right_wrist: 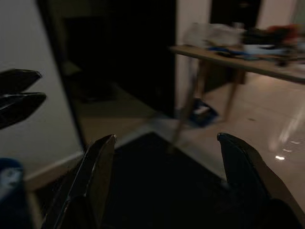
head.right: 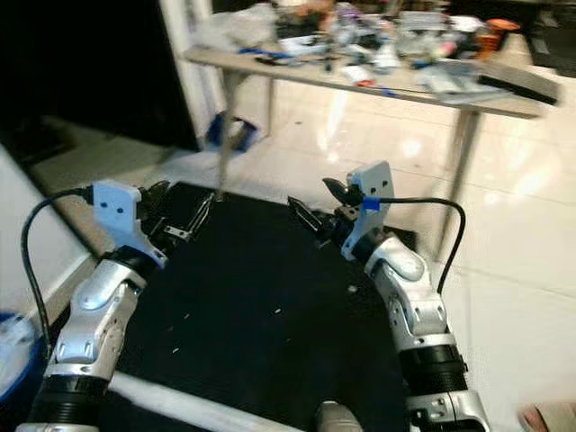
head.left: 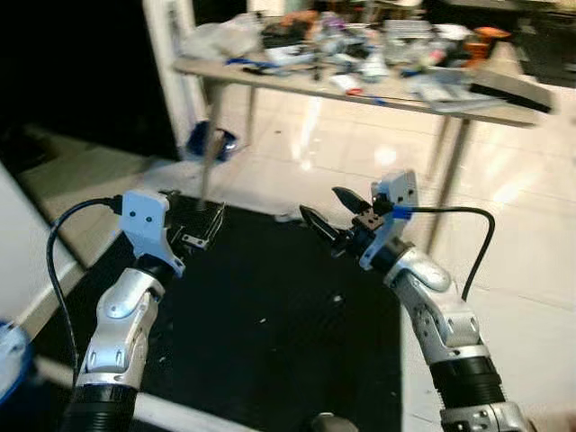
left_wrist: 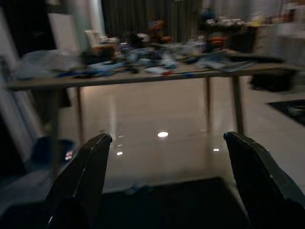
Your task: Picking trash to rubbish bin
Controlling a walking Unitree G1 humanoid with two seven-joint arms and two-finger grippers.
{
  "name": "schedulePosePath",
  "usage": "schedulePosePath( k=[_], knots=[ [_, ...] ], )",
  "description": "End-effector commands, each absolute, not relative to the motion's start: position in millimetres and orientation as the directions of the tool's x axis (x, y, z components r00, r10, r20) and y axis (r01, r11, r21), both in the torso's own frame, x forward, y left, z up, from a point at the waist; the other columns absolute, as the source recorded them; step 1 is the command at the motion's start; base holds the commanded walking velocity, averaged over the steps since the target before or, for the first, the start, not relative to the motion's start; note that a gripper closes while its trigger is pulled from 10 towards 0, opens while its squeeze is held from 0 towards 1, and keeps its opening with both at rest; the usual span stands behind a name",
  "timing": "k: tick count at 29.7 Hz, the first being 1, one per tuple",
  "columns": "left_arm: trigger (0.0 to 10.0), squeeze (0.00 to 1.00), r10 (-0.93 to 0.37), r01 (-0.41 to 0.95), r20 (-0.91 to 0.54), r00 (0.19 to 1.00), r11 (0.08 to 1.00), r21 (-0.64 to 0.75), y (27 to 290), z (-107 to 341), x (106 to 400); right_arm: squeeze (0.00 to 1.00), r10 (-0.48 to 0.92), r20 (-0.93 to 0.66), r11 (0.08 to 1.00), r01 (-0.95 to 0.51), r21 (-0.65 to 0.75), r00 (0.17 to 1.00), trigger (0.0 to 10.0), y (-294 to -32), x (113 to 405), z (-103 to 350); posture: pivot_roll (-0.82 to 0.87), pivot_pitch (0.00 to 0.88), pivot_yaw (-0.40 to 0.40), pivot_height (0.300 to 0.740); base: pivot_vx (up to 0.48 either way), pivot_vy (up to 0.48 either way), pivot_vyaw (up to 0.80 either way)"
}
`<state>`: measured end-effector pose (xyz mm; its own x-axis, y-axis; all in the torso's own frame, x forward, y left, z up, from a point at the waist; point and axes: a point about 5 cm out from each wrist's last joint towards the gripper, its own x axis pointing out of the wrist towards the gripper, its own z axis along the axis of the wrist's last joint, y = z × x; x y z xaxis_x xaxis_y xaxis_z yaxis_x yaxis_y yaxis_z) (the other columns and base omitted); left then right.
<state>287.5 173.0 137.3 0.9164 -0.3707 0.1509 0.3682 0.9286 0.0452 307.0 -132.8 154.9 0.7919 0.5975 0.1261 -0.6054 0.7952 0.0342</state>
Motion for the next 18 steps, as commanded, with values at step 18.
schedulePosePath(
  k=[18],
  knots=[
    [10.0,0.00,-0.384,0.382,0.128,0.914,0.923,0.040,177.9,131.7,284.3,0.00,0.592,0.124,0.800,-0.599,0.028,0.796,10.0,-131.7,306.0,151.8,0.03,0.000,0.012,0.740,0.073,0.000,-0.35]
  ],
)
